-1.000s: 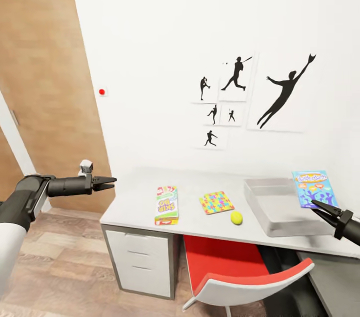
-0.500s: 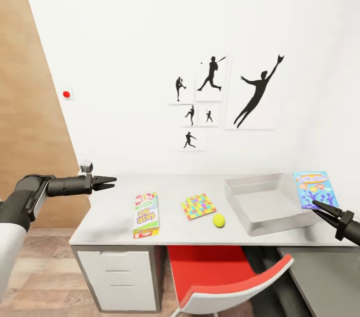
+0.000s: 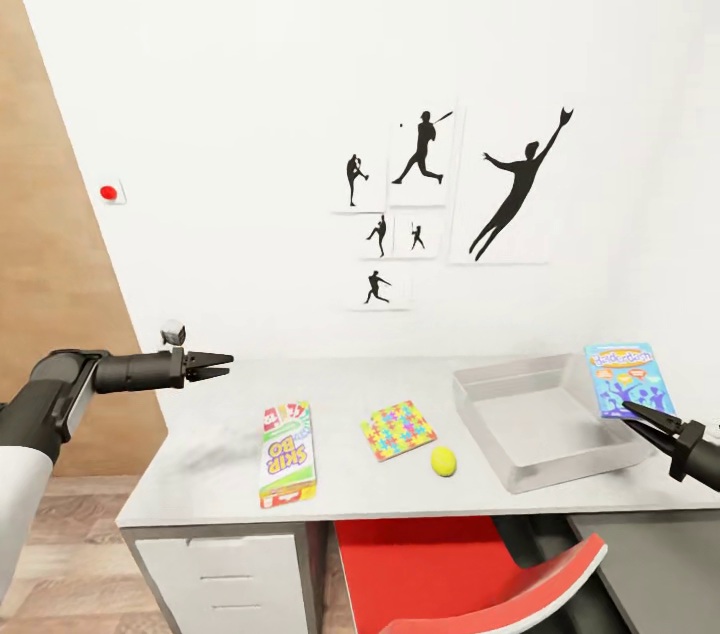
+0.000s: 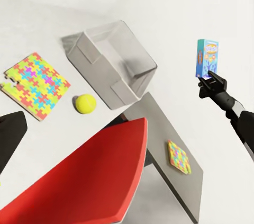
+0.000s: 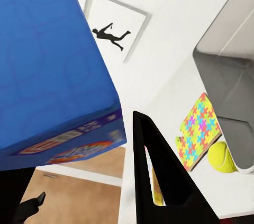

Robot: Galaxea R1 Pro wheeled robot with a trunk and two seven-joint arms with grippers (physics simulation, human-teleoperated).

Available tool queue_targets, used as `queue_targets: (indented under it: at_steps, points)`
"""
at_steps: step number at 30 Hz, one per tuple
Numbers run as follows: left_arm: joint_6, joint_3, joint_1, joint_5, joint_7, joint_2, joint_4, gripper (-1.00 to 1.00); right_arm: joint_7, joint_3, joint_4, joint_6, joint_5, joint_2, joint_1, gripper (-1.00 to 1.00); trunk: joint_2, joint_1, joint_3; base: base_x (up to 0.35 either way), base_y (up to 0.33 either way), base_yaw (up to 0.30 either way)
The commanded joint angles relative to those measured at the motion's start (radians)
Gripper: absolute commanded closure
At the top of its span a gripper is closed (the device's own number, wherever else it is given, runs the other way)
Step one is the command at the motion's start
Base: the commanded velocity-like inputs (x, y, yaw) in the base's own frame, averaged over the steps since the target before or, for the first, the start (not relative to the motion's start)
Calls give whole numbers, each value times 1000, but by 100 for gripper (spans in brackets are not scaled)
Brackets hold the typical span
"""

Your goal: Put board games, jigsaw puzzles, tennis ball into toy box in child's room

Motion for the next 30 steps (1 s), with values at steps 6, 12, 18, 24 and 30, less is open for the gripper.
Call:
queue_targets:
  at_steps: [6,12,18,24,30]
  points:
    - [11,-2,0,1,-3,0,0,-100,5,3,0,3,6,0,-5,100,-1,0,0,17,1,0]
    - [11,-2,0,1,-3,-1,0,-100,4,4,-6,3,7,-2,-10,100,-1,0,0,192,0,0]
    - [11,-3,0,2,-3,-1,0,-100,-25,5,-5,3,8,-2,-11,100,-1,0,0,67,0,-98]
    - [11,-4,0,2,-3,-1,0,-100,-33,5,-3,3,7,-3,-11,100,-1,0,0,4,0,-262]
    - [11,-2,0,2,-2,0,0,-100,-33,5,-2,3,7,-2,-11,100,-1,0,0,20,0,-278]
